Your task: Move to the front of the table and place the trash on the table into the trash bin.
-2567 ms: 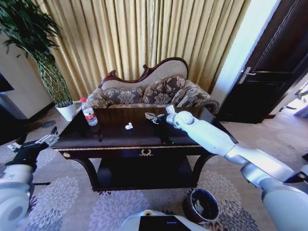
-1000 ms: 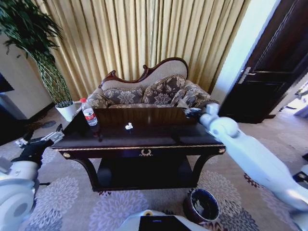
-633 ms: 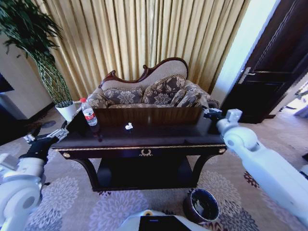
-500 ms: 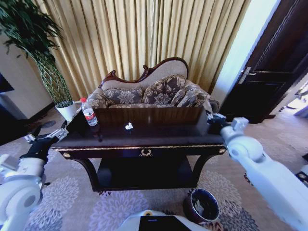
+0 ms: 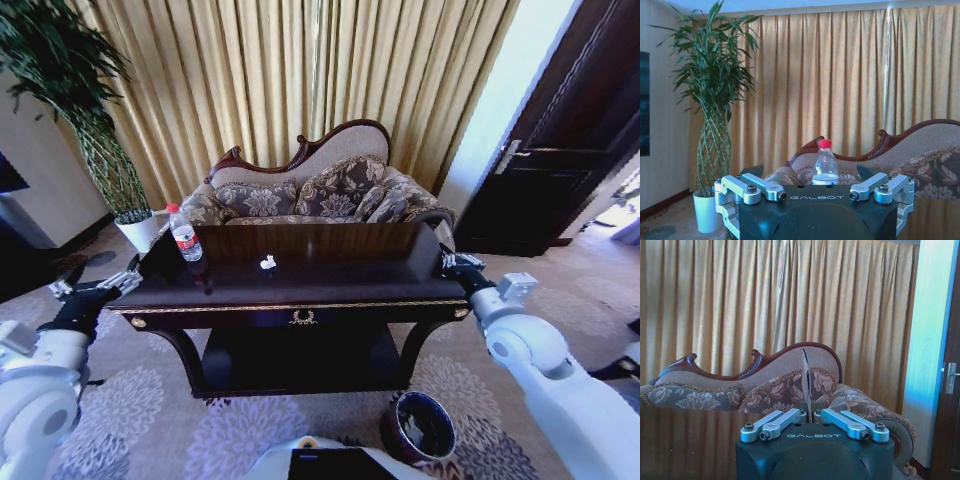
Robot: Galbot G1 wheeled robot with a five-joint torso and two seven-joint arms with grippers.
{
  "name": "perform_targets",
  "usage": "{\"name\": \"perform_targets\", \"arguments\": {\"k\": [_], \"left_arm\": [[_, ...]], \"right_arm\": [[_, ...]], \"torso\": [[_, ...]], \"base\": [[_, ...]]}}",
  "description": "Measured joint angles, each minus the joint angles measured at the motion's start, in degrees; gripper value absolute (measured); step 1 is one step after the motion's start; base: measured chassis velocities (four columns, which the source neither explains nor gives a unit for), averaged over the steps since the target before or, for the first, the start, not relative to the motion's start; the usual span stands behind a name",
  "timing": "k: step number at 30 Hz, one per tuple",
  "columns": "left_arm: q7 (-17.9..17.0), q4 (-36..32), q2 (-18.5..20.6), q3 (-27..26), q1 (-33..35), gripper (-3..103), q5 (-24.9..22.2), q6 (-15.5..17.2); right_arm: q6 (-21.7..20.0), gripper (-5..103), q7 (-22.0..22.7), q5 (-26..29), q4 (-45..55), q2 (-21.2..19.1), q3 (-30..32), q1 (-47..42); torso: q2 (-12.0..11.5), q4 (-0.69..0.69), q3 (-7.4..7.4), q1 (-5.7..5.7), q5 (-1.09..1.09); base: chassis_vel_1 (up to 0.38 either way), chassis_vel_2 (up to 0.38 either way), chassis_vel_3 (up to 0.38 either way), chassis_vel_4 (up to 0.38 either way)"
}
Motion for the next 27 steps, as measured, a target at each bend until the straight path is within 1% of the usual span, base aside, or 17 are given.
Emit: {"name": "perform_targets", "arguments": {"k": [7,13,21,27], "left_arm": [[0.0,-0.1,-0.4,0.3,0.3,100,0.3,-0.2],[0.8,0.0,-0.4,0.5,0.6,100,0.7,-1.8],[1.8,0.4,-0.3,0.6,0.7,100,0.8,-2.1],[1.9,0.7,-0.2,1.3,0.4,100,1.0,-2.1]], "right_arm": [[-0.6,1,-0.5,0.1,0.8,-1.0,-0.1,-1.0],[-0.6,1,-2.0,0.3,1.0,-1.4,-1.3,-0.7],[-0.6,1,-2.5,1.2,0.5,-1.7,-1.4,-0.4],[-0.6,1,-2.5,1.0,-0.1,-1.7,-1.5,-0.2]], "torso": [[0.0,0.01,0.00,0.00,0.00],[0.0,0.01,0.01,0.00,0.01],[0.0,0.01,0.01,0.00,0.01],[0.0,0.01,0.00,0.01,0.00]], "base": [[0.000,0.000,0.000,0.000],[0.000,0.000,0.000,0.000],[0.021,-0.031,-0.021,0.025],[0.077,-0.078,-0.075,0.062]]}}
